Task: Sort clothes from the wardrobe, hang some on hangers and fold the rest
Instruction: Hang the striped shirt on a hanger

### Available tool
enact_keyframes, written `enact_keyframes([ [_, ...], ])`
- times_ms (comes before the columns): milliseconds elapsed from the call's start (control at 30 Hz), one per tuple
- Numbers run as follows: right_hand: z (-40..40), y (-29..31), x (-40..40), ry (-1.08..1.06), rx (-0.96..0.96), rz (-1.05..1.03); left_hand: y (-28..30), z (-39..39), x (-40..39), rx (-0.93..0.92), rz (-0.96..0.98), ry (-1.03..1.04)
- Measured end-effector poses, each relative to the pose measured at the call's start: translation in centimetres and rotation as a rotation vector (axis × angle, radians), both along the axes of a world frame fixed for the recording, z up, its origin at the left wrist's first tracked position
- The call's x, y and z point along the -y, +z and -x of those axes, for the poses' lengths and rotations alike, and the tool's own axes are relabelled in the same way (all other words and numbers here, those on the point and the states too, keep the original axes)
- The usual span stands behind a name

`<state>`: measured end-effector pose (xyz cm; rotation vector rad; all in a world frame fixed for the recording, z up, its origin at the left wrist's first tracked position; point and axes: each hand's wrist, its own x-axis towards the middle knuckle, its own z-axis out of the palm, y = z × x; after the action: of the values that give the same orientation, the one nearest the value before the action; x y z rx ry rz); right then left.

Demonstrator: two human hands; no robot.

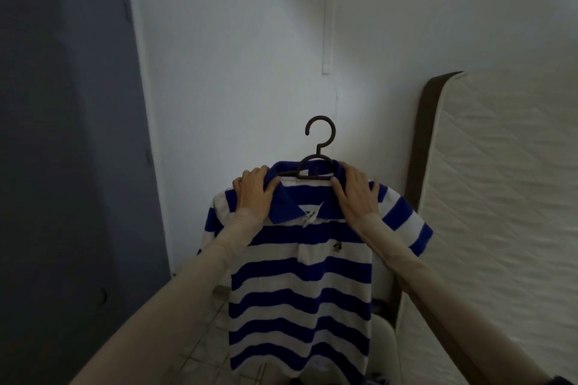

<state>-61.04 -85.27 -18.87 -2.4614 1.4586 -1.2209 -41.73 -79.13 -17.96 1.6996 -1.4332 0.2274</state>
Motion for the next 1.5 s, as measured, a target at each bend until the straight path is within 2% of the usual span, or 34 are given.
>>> enact_keyframes([
  [100,-2.2,0.6,-0.6,0.019,-0.01,0.039,-0.8,-1.4,-2.0,-0.045,-0.007,0.021],
  [333,-8.2,0.4,-3.5,0.227,-0.083,0.043,-2.5,-5.8,-8.4,-0.127,-0.029,0.124],
  [767,-15.3,0.6,-14.7,0.399,-0.116,0.068,-1.7,-10.0,-23.4,-0.011,-0.105,0.386],
  [900,-15.8,0.5,-19.9,0.441,-0.14,0.083,-2.2,-9.7,-29.5,-0.06,-0.117,0.419],
  [1100,-17.0,0.3,-30.2,0.548,-0.177,0.093,-2.8,-9.6,-40.6,-0.005,-0.166,0.595],
  [1300,-20.6,-0.1,-40.1,0.719,-0.117,0.088,-2.5,-10.1,-52.0,-0.001,-0.153,0.748],
  [1500,-25.6,0.3,-49.9,0.951,-0.096,0.122,-1.7,-10.7,-63.3,-0.137,-0.092,0.812],
])
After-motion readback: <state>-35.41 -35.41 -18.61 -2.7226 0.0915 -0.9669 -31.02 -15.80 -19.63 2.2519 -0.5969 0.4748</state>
